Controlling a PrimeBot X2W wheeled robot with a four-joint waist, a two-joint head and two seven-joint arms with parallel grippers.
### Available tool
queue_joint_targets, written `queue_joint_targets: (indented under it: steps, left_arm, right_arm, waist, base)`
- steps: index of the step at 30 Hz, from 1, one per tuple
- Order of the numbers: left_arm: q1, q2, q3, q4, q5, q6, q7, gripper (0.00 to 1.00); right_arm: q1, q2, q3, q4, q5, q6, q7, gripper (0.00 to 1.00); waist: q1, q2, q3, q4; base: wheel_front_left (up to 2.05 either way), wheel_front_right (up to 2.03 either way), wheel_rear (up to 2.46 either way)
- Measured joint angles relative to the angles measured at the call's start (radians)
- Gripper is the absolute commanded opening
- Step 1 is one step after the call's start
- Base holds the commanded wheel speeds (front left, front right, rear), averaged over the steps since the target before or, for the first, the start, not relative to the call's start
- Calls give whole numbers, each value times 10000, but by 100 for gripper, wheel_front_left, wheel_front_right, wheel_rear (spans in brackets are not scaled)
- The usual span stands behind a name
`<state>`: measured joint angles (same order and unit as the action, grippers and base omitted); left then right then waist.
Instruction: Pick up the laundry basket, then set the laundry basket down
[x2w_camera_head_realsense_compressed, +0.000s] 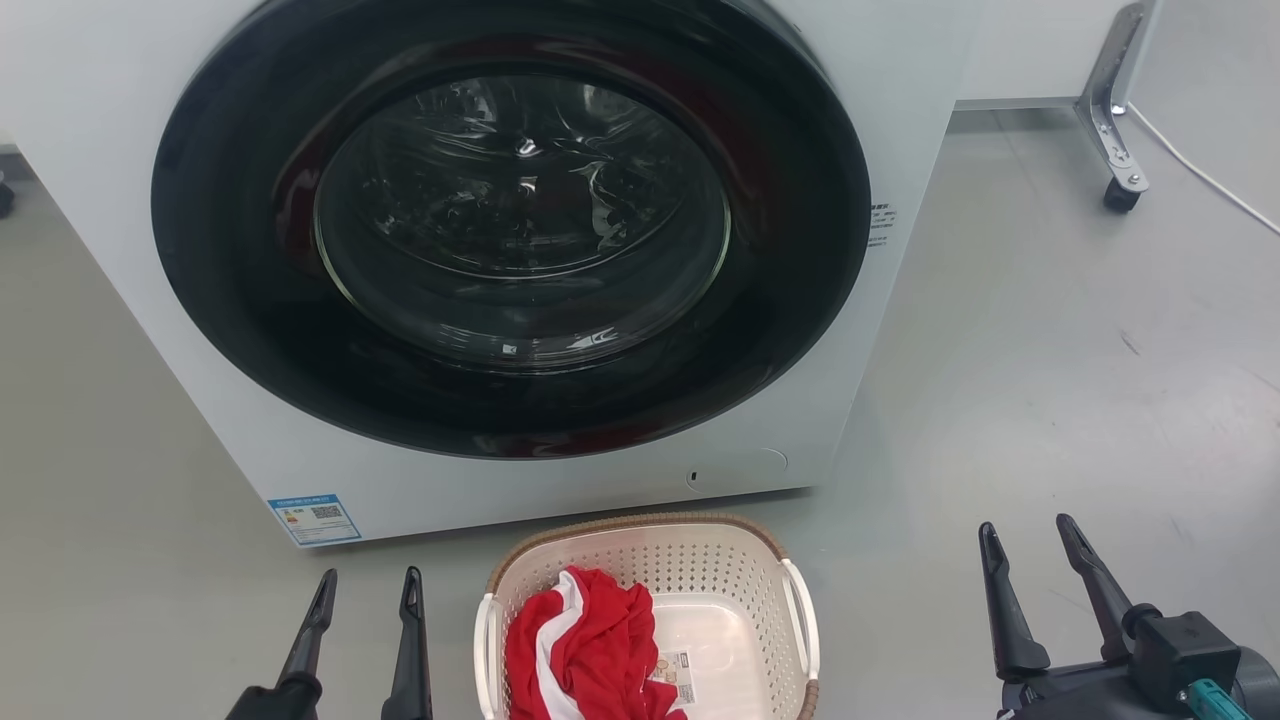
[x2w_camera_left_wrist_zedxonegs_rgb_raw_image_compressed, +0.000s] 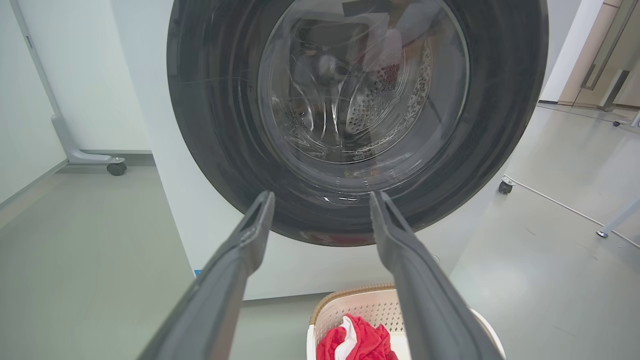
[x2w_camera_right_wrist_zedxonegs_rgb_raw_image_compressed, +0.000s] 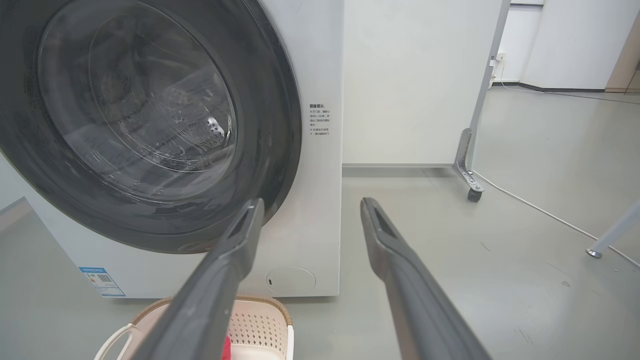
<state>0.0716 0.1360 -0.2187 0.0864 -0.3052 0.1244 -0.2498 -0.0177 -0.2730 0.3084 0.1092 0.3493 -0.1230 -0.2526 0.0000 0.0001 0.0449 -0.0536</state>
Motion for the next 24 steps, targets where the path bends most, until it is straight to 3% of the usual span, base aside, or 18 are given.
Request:
queue_joint_targets:
  steps: [15, 16, 24]
  left_arm:
    - [106, -184, 153, -12, 201, 0, 109, 100]
    - [108, -199, 167, -13, 211, 0, 111, 0]
    - [223, -261, 207, 360, -52, -107, 194, 0]
  right_arm:
    - [91, 17, -186, -173, -244, -2, 0, 100]
    - [90, 21, -188, -182, -244, -2, 0, 0]
    - [288, 280, -255, 196, -61, 88, 140, 0]
  waist:
    - [0, 0, 62, 85]
    - [0, 0, 63, 98]
    - [0, 0, 58, 110]
  base:
    - [0, 0, 0]
    - [0, 0, 0]
    - [0, 0, 0]
